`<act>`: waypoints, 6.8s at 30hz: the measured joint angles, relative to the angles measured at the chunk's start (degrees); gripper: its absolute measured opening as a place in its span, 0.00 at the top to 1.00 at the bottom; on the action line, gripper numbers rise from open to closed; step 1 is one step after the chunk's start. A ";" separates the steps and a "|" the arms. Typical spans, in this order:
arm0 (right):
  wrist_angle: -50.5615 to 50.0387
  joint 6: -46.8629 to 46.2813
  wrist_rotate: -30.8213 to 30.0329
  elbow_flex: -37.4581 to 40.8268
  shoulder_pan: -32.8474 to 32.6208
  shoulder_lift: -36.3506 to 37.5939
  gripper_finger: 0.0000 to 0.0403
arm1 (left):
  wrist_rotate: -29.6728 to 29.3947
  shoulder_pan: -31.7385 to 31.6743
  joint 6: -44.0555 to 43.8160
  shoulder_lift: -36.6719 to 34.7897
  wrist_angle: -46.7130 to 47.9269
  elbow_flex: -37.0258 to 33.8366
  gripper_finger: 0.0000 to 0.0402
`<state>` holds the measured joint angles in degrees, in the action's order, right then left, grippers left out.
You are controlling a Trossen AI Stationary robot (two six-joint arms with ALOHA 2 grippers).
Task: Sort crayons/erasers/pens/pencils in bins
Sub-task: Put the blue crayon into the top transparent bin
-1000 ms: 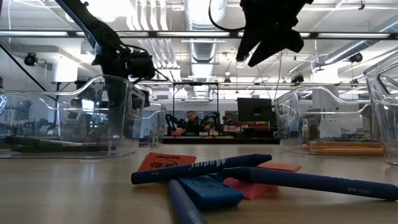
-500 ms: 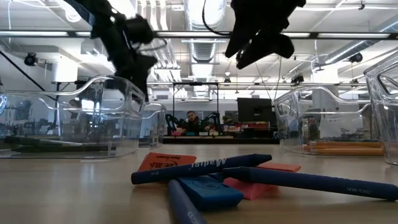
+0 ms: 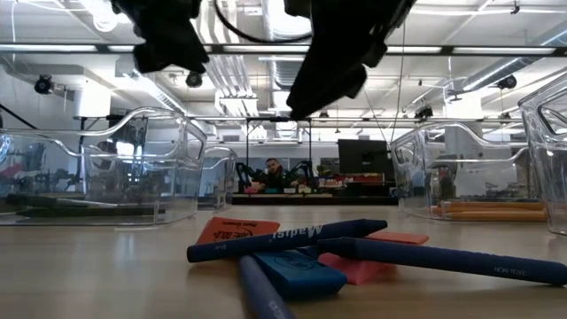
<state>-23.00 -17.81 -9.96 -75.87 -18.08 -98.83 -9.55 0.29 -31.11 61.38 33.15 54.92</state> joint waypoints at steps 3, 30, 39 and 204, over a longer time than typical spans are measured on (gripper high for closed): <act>-0.11 4.53 0.34 -2.98 -2.17 -3.16 0.54 | -1.52 4.89 -2.82 -0.45 -0.02 -0.02 0.76; 4.17 -2.40 -3.60 -4.92 -14.15 -10.19 0.63 | -6.22 20.89 -9.17 0.66 -15.02 0.46 0.76; 4.71 -3.67 -3.21 -6.51 -14.28 -16.04 0.63 | -6.20 21.60 -12.07 0.73 -15.17 0.13 0.76; -25.71 9.04 -4.97 -23.24 16.10 20.08 0.61 | -16.69 -12.69 24.80 6.02 -18.84 -0.07 0.98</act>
<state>-48.72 -8.77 -14.93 -99.11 -1.98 -78.75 -26.24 -12.40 -6.31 67.39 14.31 54.85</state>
